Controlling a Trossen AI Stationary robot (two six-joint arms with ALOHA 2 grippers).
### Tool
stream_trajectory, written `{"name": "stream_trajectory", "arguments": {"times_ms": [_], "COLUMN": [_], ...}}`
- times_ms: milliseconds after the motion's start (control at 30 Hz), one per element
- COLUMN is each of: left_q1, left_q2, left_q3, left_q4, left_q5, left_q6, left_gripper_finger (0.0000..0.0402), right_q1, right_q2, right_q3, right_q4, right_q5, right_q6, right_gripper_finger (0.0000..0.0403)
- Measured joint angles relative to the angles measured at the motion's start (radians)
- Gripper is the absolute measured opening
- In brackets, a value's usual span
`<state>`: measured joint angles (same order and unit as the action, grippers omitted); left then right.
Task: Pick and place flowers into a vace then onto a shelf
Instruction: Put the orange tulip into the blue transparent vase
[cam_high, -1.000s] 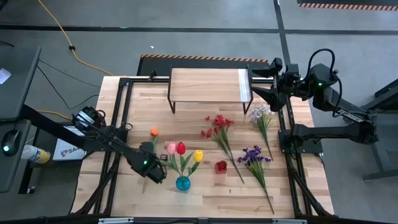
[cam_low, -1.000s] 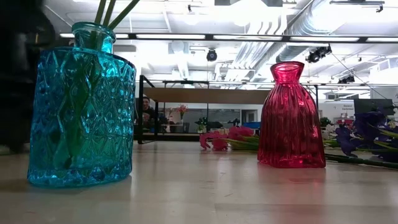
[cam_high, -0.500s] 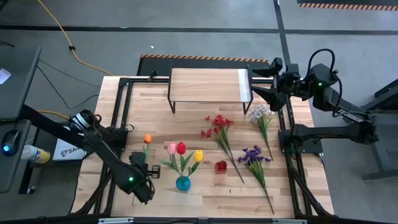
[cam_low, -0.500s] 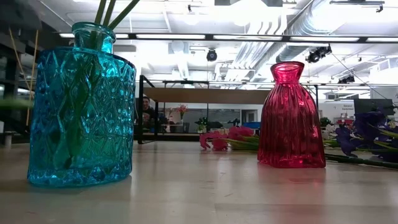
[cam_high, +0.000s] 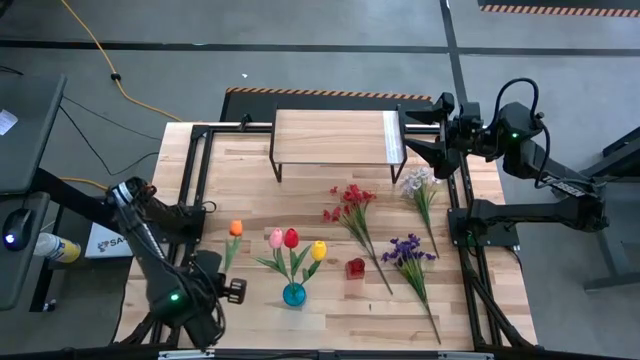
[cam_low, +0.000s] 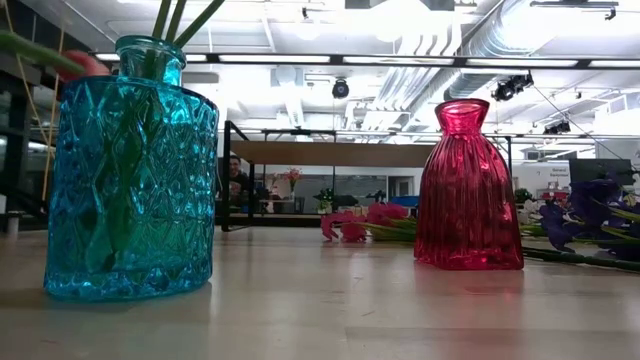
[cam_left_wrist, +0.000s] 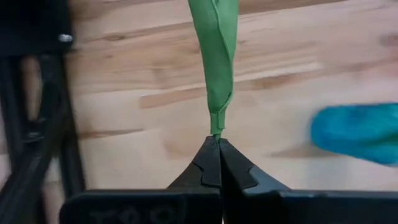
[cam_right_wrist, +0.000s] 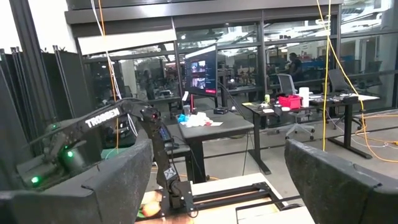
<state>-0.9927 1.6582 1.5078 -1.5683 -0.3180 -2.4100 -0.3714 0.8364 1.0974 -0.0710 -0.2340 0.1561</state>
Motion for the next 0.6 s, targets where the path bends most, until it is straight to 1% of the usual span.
{"name": "stream_trajectory", "arguments": {"times_ms": [267,333,467,600], "left_q1": [-0.033,-0.044,-0.064,-0.063], "left_q2": [0.0,0.0,0.0,0.0], "left_q3": [0.067,0.094,0.138,0.151], "left_q4": [-0.003,-0.003,-0.002,-0.002], "left_q5": [-0.015,-0.049,-0.162,-0.266], "left_q6": [0.0,0.001,0.02,0.035], "left_gripper_finger": [0.0021,0.0021,0.0021,0.0021], "right_q1": [0.0,0.0,0.0,0.0], "right_q2": [0.0,0.0,0.0,0.0], "right_q3": [0.0,0.0,0.0,0.0], "right_q4": [-0.001,-0.001,-0.005,-0.008], "right_q5": [0.041,0.049,0.052,0.052], "right_q6": [0.006,0.024,0.029,0.054], "right_gripper_finger": [0.0354,0.0353,0.0354,0.0353]}}
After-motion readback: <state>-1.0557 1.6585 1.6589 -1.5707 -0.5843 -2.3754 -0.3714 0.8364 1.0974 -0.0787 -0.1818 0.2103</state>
